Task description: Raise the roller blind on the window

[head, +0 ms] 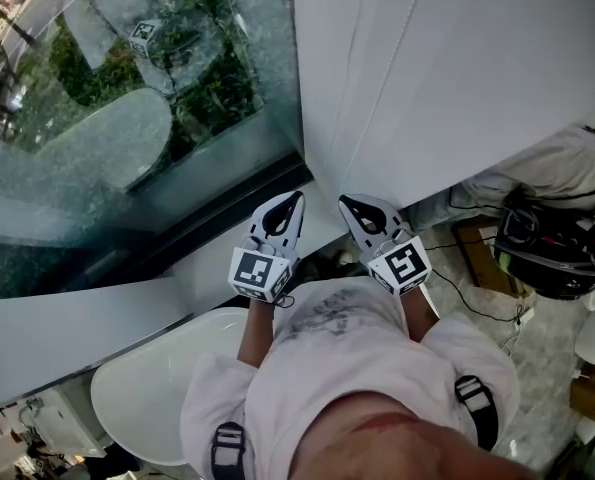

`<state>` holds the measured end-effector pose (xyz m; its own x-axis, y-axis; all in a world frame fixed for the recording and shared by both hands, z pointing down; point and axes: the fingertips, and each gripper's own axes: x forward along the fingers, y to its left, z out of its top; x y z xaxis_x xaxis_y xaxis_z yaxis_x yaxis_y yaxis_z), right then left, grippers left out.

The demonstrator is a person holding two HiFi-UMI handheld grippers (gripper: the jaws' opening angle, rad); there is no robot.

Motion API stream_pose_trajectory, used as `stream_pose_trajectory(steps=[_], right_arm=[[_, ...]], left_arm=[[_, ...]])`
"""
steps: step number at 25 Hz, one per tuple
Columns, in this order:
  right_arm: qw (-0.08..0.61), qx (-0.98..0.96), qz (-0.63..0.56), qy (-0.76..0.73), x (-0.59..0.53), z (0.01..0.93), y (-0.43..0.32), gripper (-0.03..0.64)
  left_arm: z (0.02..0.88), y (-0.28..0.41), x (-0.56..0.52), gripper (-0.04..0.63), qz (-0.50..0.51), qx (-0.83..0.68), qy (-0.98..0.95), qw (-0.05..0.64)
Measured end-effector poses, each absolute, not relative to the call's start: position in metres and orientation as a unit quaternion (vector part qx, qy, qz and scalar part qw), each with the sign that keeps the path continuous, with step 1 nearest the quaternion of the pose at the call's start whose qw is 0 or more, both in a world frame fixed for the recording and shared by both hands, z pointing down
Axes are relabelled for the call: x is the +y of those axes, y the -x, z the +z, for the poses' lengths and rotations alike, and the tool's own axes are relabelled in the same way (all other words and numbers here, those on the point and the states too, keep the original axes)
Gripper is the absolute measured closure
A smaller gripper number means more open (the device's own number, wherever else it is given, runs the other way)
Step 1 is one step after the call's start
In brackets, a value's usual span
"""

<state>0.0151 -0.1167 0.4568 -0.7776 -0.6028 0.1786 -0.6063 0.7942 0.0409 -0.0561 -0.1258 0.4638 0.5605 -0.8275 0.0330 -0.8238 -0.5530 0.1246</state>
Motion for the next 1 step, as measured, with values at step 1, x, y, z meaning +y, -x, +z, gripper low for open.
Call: stream_pose_trajectory(steps=[1], right_arm=[[0.091,-0.943,0.009,-0.321,-0.117,0.4564,-0.0151,0.557]], left_arm=[[0.4637,0.0563,-0.126,0.588,-0.015,-0.469,-0.881,0.063]])
